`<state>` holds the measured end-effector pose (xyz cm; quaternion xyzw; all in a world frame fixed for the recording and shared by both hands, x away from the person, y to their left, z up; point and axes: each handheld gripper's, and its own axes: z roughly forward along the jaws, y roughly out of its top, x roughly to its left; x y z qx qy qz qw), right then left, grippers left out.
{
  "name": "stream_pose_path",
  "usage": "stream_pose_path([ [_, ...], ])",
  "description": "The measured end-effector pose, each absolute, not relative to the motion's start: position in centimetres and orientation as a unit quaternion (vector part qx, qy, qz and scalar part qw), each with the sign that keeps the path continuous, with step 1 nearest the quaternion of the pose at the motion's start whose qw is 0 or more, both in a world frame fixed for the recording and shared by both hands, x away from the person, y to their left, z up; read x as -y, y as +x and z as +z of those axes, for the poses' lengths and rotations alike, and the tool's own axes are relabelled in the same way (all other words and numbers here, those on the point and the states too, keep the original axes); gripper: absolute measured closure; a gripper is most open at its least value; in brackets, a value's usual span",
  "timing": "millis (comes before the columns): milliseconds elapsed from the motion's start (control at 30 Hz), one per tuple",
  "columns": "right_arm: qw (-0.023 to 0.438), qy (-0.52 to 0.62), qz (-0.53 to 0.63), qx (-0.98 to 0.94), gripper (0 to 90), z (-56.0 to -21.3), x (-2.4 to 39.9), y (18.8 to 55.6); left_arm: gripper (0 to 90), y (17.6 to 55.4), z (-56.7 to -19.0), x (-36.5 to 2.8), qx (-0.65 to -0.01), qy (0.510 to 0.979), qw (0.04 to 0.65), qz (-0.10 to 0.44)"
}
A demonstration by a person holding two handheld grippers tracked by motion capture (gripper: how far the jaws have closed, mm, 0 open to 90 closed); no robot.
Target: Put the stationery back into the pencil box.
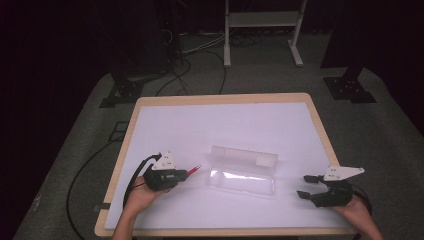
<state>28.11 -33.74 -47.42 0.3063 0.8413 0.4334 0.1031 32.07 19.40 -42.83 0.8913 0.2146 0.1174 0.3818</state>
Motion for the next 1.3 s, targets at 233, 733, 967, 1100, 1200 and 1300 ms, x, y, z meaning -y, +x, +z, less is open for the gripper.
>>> stream_pose_path([
  [233,0.101,0.31,0.431,-0.841,31.3,-47.5,33.7,28.2,79.1,32.2,-41.9,-18.6,-0.199,0.894,0.383,0.119],
  [733,0.1,0.311,0.431,-0.842,29.2,-47.5,33.5,28.2,79.3,32.6,-40.3,-15.7,-0.158,0.9,0.391,0.109],
  [967,0.099,0.311,0.43,-0.842,29.2,-47.5,33.5,28.3,79.5,32.8,-39.6,-14.3,-0.139,0.906,0.386,0.105],
  [1100,0.099,0.311,0.429,-0.842,29.0,-47.5,33.5,28.3,79.5,32.9,-39.3,-13.3,-0.127,0.91,0.381,0.105],
  [1200,0.1,0.31,0.428,-0.843,28.9,-47.5,33.5,28.3,79.6,33.0,-39.1,-12.7,-0.124,0.912,0.378,0.104],
  [1300,0.1,0.308,0.429,-0.843,28.8,-47.5,33.5,28.2,79.7,33.1,-38.9,-12.1,-0.113,0.916,0.371,0.104],
])
